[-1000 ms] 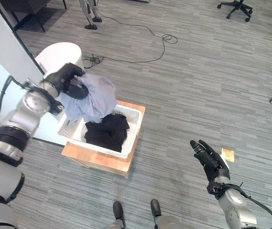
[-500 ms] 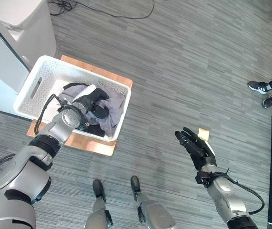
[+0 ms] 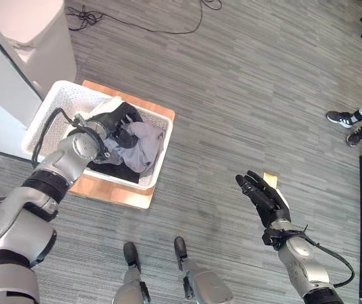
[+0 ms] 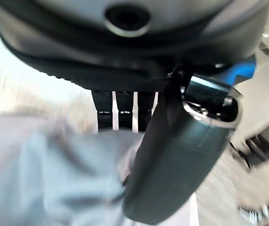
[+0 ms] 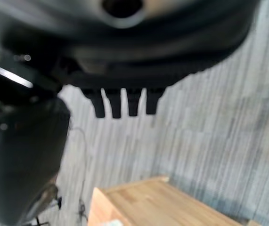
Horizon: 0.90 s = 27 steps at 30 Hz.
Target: Pick up bed clothes into laundry basket.
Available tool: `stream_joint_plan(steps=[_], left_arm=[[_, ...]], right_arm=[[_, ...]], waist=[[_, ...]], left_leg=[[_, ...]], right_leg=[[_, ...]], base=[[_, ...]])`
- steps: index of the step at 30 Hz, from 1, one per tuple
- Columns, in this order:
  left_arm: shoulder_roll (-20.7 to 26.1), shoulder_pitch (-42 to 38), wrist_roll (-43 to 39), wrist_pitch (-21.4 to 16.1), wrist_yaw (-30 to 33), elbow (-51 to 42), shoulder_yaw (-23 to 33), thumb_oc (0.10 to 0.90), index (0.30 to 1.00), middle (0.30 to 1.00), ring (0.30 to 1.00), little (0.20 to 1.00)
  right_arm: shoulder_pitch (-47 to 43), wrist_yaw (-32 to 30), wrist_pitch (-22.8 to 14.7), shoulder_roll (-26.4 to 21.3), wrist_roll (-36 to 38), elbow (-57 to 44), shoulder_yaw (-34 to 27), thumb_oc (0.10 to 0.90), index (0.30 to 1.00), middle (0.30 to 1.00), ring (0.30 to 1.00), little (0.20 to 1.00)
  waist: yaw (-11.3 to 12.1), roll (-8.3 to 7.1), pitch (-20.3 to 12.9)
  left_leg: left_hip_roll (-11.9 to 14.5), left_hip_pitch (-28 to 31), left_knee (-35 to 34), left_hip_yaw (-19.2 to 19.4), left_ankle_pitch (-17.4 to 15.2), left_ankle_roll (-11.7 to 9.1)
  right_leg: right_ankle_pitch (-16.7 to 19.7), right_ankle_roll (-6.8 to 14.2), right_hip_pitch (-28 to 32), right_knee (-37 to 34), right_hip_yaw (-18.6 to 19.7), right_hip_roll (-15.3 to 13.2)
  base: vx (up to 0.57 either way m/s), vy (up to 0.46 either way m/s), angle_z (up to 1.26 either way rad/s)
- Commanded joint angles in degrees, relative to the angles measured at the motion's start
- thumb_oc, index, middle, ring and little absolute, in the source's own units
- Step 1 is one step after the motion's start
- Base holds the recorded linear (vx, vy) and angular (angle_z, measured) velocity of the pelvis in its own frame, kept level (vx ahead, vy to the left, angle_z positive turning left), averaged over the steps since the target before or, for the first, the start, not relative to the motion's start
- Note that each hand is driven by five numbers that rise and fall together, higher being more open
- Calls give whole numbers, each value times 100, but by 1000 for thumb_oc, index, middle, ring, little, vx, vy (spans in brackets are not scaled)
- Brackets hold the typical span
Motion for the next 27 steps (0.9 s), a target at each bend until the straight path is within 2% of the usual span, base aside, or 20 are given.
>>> stream_joint_plan(steps=[1,4,6,7,8,9,10,11,12,14,16,17,19,20,21,22,24,27], left_arm=[[204,-509,275,-303,-16,-371,416,800,900,900,900,900],[669,246,84,-284,-261,-1173,884,800,900,900,900,900],[779,488,7,-301,-311,-1384,1048,800,900,900,900,900],[921,727,-166,-320,-379,-1592,1248,800,900,900,900,900],[1185,1210,-694,-416,-340,-1974,1696,800,900,900,900,900],[1275,1561,-871,-428,-364,-2199,1972,800,900,900,900,900],[1286,1768,-1126,-482,-312,-2271,2161,800,900,900,900,900],[1239,2346,-1571,-633,-153,-2502,2703,800,900,900,900,900],[1242,2418,-1573,-629,-156,-2533,2770,800,900,900,900,900],[1128,2965,-2063,-785,-85,-2753,3201,800,900,900,900,900],[1132,3056,-2070,-781,-96,-2787,3286,800,900,900,900,900],[445,4187,-3052,-978,-139,-2976,4192,800,900,900,900,900],[-479,4786,-3507,-1045,-133,-3062,4674,800,900,900,900,900],[-501,4839,-3505,-1035,-137,-3096,4713,800,900,900,900,900],[-1480,5319,-3941,-1077,-149,-3044,5104,800,900,900,900,900],[-2033,5519,-4103,-1155,-76,-2936,5345,800,900,900,900,900],[-2734,5854,-4135,-1226,22,-2839,5613,800,900,900,900,900],[-3426,6226,-4417,-1285,118,-2708,5820,800,900,900,900,900]], right_arm=[[282,-134,-506,-206,-74,-281,-764,800,900,900,900,900],[417,-117,-451,-230,-126,-303,-964,800,900,900,900,900],[447,-115,-434,-224,-151,-307,-988,800,900,900,900,900],[492,-99,-410,-214,-161,-355,-1056,800,900,900,900,900],[547,-71,-396,-185,-153,-384,-1174,800,900,900,900,900],[562,-71,-385,-205,-163,-410,-1174,800,900,900,900,900],[582,-55,-394,-183,-155,-450,-1232,800,900,900,900,900],[556,-66,-416,-218,-135,-474,-1283,800,900,900,900,900],[551,-65,-417,-235,-134,-472,-1264,800,900,900,900,900],[451,-74,-472,-258,-96,-523,-1277,800,900,900,900,900],[444,-76,-471,-276,-95,-525,-1247,800,900,900,900,900],[394,-42,-580,-251,-85,-743,-1248,800,900,900,900,900],[468,8,-635,-129,-133,-818,-1345,800,900,900,900,900],[476,7,-632,-148,-135,-826,-1328,800,900,900,900,900],[529,23,-684,8,-164,-920,-1405,800,900,900,900,900],[584,42,-709,116,-190,-925,-1436,800,900,900,900,900],[704,88,-739,259,-230,-910,-1507,800,900,900,900,900],[839,132,-743,480,-236,-977,-1555,800,900,900,900,900]], waist=[[333,272,-613],[451,377,-671],[477,407,-688],[519,425,-712],[650,452,-765],[630,491,-788],[674,495,-804],[735,534,-848],[715,546,-849],[784,578,-875],[756,590,-877],[844,626,-934],[890,618,-970],[874,636,-976],[904,646,-1012],[937,639,-1020],[952,648,-1089],[980,659,-1148]], left_leg=[[160,477,0,-249,-709,-182],[136,572,0,-322,-732,-180],[133,600,0,-341,-734,-181],[127,618,0,-360,-738,-182],[113,662,0,-402,-743,-184],[109,687,0,-414,-750,-187],[105,702,0,-432,-749,-189],[99,747,0,-471,-753,-188],[100,752,0,-470,-754,-188],[93,789,0,-492,-753,-188],[95,796,0,-490,-755,-188],[86,899,0,-491,-781,-186],[79,945,0,-501,-798,-171],[80,954,0,-499,-803,-171],[66,1012,4,-508,-828,-150],[62,1070,18,-511,-880,-142],[52,1097,20,-520,-877,-125],[33,1147,47,-543,-915,-101]], right_leg=[[-25,581,-119,82,-313,-407],[-83,562,27,75,-423,-424],[-104,552,74,72,-446,-427],[-119,541,111,70,-471,-428],[-150,521,185,65,-515,-428],[-166,514,225,59,-535,-429],[-176,508,249,59,-549,-429],[-203,493,310,62,-586,-427],[-204,492,315,63,-586,-426],[-223,480,355,71,-600,-420],[-224,480,360,71,-598,-419],[-286,452,473,83,-599,-427],[-339,425,520,98,-608,-428],[-344,425,526,102,-606,-427],[-388,406,577,119,-608,-432],[-449,395,651,136,-613,-433],[-478,363,685,153,-624,-439],[-549,324,753,208,-649,-444]], base=[[39,-31,21],[50,-29,17],[23,-13,16],[40,-31,8],[51,-34,2],[47,-30,9],[39,-17,23],[27,-14,28],[32,-10,26],[5,-4,4],[19,1,1],[52,7,4],[50,5,-9],[43,-3,-6],[56,-7,12],[62,-11,21],[40,-11,11],[35,-15,3]])
